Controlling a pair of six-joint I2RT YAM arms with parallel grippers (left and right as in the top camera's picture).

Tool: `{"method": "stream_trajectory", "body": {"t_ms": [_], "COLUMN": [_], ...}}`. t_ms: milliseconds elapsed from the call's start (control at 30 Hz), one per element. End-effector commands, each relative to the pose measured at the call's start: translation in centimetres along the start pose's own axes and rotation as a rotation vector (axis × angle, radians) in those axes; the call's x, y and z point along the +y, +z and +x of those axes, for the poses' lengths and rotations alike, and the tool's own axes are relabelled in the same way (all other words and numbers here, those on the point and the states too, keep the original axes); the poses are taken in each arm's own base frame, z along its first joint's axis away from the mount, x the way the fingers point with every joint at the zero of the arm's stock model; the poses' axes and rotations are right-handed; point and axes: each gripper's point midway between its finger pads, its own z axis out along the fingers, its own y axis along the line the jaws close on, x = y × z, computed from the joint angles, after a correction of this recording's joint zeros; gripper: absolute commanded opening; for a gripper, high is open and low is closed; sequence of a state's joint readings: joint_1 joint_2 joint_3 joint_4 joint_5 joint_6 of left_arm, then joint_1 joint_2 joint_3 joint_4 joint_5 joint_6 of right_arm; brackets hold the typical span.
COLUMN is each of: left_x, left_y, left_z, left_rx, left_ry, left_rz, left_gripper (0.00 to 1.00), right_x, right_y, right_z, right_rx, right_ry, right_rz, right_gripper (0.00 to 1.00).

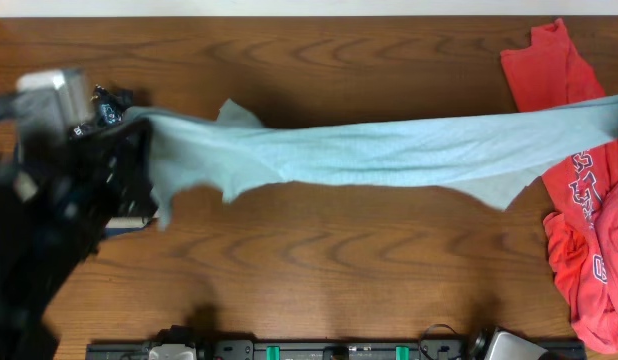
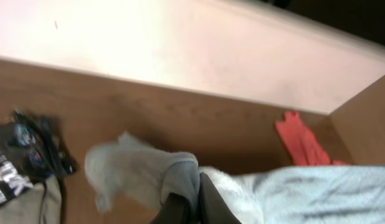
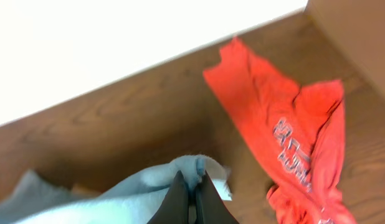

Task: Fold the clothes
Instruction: 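Lift the shirt with both grippers and swing it forward over the table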

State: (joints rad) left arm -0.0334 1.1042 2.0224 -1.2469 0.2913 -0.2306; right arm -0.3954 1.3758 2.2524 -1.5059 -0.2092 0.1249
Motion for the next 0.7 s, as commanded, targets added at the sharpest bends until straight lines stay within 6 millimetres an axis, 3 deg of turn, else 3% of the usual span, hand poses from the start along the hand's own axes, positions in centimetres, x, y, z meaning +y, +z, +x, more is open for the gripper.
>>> {"method": "stream_trajectory", "body": {"t_ms": [0, 133, 300, 467, 567, 667], "left_x": [0.1, 0.6, 2.3, 4.6, 6.1, 7.4], "left_y": [-1.5, 0.2, 5.7, 13.0, 18.4, 24.2], "left_z": [-0.8, -0.4, 0.7, 1.9, 2.4, 1.4], "left_rx": [-0.057, -0.008, 0.134, 0.284, 0.339, 0.298], "left_ry": [0.026, 0.014, -0.019, -0.020, -0.006, 0.003], "left_rz": [-0.020, -0.034, -0.076, -0.115, -0.125, -0.116], "left_gripper": [0.06, 0.06, 0.06, 0.06, 0.06, 0.06], "right_x": [0.2, 0.0, -0.1, 0.8, 1.4, 2.6], "right_y": [-2.1, -1.1, 3.0, 9.8, 15.0, 20.9], "right_z": [-0.6, -0.4, 0.3, 1.4, 1.9, 0.6], "right_rx": [-0.061, -0.030, 0.094, 0.250, 0.323, 0.285], "right_ry": [-0.011, -0.016, -0.019, -0.063, -0.077, -0.076], "right_rz": [0.001, 0.004, -0.027, -0.073, -0.094, -0.135], "right_gripper": [0.01, 0.01, 0.01, 0.01, 0.01, 0.01]}}
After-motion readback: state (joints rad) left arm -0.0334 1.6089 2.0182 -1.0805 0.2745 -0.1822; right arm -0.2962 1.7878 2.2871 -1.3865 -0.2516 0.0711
